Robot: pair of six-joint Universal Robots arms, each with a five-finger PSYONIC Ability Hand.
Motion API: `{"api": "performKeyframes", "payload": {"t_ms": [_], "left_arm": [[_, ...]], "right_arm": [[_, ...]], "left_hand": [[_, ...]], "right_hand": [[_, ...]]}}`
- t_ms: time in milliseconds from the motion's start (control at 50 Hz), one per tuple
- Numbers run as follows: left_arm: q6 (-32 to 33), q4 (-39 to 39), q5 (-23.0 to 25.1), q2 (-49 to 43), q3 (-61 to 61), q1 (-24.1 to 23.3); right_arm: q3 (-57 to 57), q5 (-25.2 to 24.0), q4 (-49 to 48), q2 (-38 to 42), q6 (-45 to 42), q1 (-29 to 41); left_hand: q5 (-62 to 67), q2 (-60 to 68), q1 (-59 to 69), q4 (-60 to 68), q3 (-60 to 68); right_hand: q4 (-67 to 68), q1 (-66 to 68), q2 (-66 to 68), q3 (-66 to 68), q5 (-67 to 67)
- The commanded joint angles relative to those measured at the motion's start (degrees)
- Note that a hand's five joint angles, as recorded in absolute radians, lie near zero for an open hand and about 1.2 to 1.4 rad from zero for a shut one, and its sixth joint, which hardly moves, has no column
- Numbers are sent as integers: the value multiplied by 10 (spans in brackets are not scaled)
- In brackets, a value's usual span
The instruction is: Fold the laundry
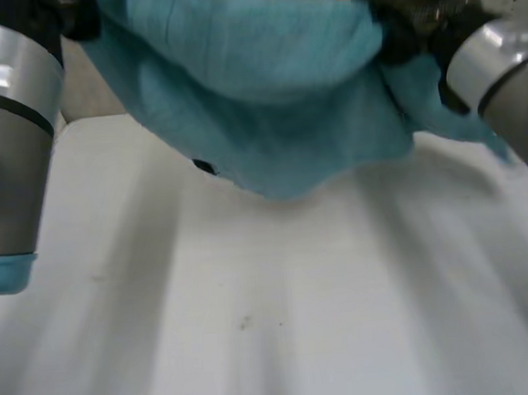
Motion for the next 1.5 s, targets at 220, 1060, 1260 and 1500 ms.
{"api": "performKeyframes", "payload": {"t_ms": [220,1060,1260,1500], "left_arm": [[-71,-1,0,-170,-56,9],[-95,0,1,-161,18,67],[-92,1,1,-192,18,87],[-89,6,1,-222,22,120]], "right_arm": [[15,45,219,153,-74,83],[444,-112,92,-96,-82,-158],[458,-112,67,-91,-178,-221],[451,-112,80,-68,-203,-260]], "left_hand": [[115,102,130,103,103],[115,102,130,103,103],[115,102,130,103,103],[115,102,130,103,103]], "right_hand": [[-533,-401,-520,-525,-499],[-433,-301,-420,-425,-399],[-433,-301,-420,-425,-399],[-429,-298,-417,-422,-396]]}}
